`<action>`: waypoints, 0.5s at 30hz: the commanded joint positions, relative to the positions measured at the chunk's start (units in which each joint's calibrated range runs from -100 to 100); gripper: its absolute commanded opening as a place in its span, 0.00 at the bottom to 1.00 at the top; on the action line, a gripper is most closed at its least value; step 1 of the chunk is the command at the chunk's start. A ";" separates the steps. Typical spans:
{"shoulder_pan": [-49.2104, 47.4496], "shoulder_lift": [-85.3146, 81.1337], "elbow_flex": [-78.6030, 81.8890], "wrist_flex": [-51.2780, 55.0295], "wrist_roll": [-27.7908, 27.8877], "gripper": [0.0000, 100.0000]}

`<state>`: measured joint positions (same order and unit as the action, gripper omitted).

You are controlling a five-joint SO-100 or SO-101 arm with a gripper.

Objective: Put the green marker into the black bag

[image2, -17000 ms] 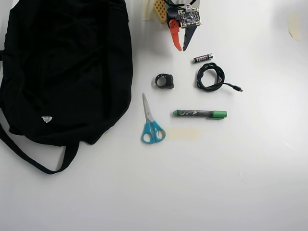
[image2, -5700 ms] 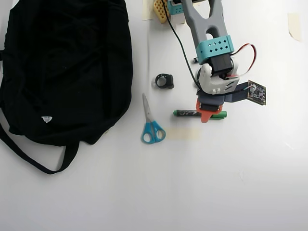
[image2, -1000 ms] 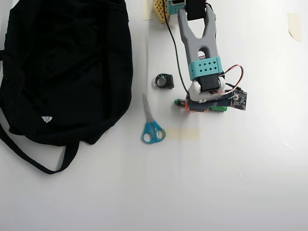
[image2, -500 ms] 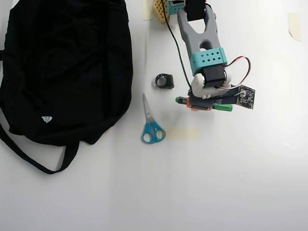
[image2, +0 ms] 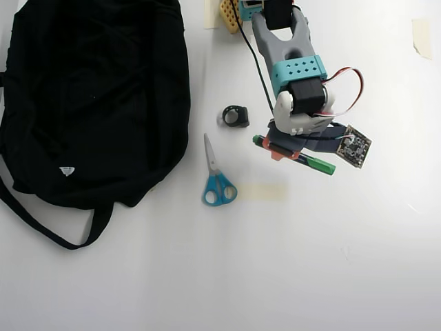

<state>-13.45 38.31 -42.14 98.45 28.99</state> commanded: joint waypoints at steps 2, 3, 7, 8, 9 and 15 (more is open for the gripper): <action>0.51 -6.12 1.62 1.12 -6.12 0.02; 0.66 -7.78 3.59 1.12 -7.28 0.02; 0.96 -16.07 15.72 1.12 -9.85 0.02; 1.03 -18.31 19.05 1.12 -10.37 0.02; 1.03 -20.47 21.92 1.12 -10.90 0.02; 1.25 -30.85 33.06 1.03 -16.77 0.02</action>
<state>-12.71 15.82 -13.13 98.45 15.60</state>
